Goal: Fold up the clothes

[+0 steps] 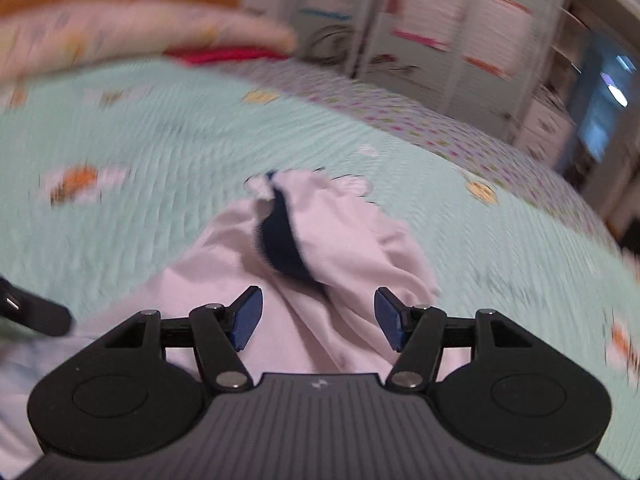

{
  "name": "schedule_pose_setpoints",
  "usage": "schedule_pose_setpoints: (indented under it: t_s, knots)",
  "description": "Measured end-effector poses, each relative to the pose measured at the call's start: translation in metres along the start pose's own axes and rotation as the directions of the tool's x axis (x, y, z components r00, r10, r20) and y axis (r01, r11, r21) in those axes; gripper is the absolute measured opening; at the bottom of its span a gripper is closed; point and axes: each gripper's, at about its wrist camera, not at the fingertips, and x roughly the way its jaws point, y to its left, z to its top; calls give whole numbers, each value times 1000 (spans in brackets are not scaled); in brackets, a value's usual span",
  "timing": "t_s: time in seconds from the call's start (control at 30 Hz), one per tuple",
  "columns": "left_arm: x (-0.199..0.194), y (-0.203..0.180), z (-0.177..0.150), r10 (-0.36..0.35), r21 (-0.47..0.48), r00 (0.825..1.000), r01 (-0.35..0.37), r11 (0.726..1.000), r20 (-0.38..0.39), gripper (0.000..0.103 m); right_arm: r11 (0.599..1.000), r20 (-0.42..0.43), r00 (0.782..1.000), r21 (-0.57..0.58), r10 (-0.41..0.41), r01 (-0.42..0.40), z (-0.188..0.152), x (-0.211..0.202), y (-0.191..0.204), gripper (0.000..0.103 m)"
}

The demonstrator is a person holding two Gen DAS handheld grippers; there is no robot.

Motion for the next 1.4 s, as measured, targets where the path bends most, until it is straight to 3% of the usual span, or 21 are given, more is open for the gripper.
schedule_pose_setpoints:
  t_s: [0.1,0.13,0.17,0.23,0.3,0.43,0.63,0.7,0.93,1.0,1.2,1.33,1.37,1.4]
  knots:
    - [-3,-1,2,6,2,1000,-6,1000,7,56,997,-10,998,-39,-65,65,2,23,3,59]
    - [-4,-2,3,6,12,1000,-6,1000,12,56,998,-17,998,11,-67,67,2,24,-6,36]
    - [-5,-4,4,6,22,1000,-6,1000,16,56,995,-26,998,69,-65,67,2,23,-16,6]
    - [-6,-7,5,6,41,1000,-7,999,25,57,975,-22,997,212,-72,75,-2,15,-41,6]
    - [-5,-9,6,8,58,1000,-9,998,28,59,920,-2,994,380,-108,101,-12,-5,-72,6]
    - [1,-16,7,6,90,1000,-7,996,7,59,738,24,995,672,-98,57,-52,-47,-136,7]
    - [18,-39,23,4,160,1000,-9,987,29,59,516,-47,998,855,-29,55,-134,-58,-163,8]
    - [27,-48,31,0,184,999,-8,983,46,59,491,-12,999,871,-41,30,-146,-56,-158,8]
    - [95,-48,65,-50,-37,998,51,998,25,59,419,124,987,905,-100,-72,-185,-51,-139,11]
    - [115,-48,75,-65,-100,998,67,993,21,59,399,162,980,911,-119,-102,-196,-50,-133,11]
    - [173,-48,104,-111,-285,994,111,952,16,62,388,192,973,913,-132,-127,-203,-45,-134,11]
    - [202,-62,111,-90,-219,996,85,972,-12,63,350,229,965,921,-126,-173,-212,-44,-135,11]
    - [210,-64,113,-66,-201,998,59,978,-25,59,349,232,965,921,-126,-176,-213,-45,-135,11]
    - [217,-66,116,-41,-181,998,34,983,-37,45,348,234,964,921,-126,-178,-213,-45,-135,11]
